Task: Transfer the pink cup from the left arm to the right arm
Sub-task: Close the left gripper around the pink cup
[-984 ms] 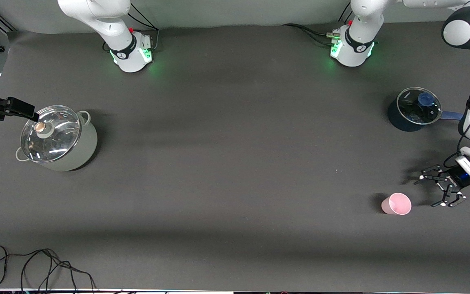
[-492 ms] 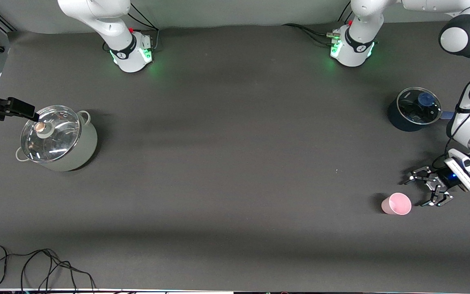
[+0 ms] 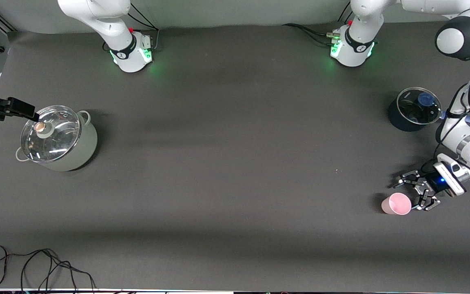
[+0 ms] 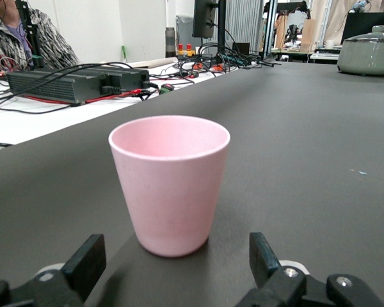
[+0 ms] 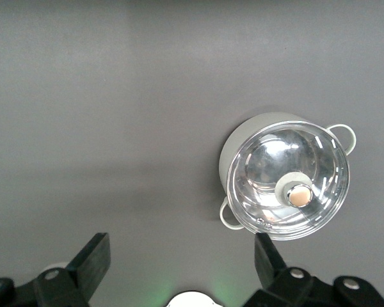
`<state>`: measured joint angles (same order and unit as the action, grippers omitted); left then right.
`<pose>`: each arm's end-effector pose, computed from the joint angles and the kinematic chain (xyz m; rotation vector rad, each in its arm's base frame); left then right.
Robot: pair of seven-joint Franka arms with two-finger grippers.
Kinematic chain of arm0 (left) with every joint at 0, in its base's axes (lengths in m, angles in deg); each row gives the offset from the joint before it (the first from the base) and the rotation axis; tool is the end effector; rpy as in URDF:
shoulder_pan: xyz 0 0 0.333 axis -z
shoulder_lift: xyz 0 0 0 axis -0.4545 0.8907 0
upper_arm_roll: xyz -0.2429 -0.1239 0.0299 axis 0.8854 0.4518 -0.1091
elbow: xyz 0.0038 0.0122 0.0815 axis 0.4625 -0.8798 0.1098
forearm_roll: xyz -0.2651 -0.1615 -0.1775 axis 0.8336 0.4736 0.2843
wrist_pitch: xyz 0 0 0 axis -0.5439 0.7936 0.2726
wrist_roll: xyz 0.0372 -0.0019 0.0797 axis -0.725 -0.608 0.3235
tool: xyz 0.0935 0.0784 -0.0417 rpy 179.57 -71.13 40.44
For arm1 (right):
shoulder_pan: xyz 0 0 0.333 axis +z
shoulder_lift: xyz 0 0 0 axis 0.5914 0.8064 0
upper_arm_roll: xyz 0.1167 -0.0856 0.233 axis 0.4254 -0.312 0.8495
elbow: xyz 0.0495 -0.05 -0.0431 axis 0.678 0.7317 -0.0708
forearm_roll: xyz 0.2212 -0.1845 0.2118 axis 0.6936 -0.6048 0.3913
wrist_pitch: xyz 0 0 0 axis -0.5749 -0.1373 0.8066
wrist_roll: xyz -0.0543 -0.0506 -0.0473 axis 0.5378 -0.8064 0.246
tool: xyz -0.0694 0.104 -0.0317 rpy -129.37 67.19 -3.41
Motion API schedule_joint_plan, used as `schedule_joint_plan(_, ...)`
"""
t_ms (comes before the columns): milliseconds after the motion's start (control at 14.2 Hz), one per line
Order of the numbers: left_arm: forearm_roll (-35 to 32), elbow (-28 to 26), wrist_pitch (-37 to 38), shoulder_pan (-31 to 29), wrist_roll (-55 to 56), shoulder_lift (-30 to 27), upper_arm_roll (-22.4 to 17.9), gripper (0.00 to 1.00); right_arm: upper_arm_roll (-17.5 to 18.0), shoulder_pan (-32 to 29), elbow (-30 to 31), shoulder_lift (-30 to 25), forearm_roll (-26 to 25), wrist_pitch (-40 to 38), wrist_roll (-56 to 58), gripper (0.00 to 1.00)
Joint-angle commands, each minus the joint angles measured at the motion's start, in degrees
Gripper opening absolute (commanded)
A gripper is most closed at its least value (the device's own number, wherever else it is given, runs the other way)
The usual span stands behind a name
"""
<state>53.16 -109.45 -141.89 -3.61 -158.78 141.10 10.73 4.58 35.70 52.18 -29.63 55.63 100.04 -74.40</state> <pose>0.5812 0.1815 0.0768 1.7954 -1.1069 1.3363 0.5120 -0.0354 0.5502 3.1157 -0.1044 -0.1783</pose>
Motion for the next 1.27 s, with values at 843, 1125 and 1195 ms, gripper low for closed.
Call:
schedule_joint_plan(843,4.87,-0.57,-6.04,3.22,-0.49,0.47,1.50,1.00,-0.20,0.03,-1.70,0.77,0.21,-0.82,1.47,1.00)
schedule_joint_plan(1125,4.87,-0.57,-6.04,3.22,-0.67,0.56,1.50,0.76,-0.20,-0.06,-1.70,0.77,0.21,-0.82,1.47,1.00)
schedule_joint_plan(1195,4.96,-0.57,-6.04,3.22,-1.01,0.65,1.50,0.65,-0.20,0.03,-1.70,0.77,0.21,-0.82,1.47,1.00)
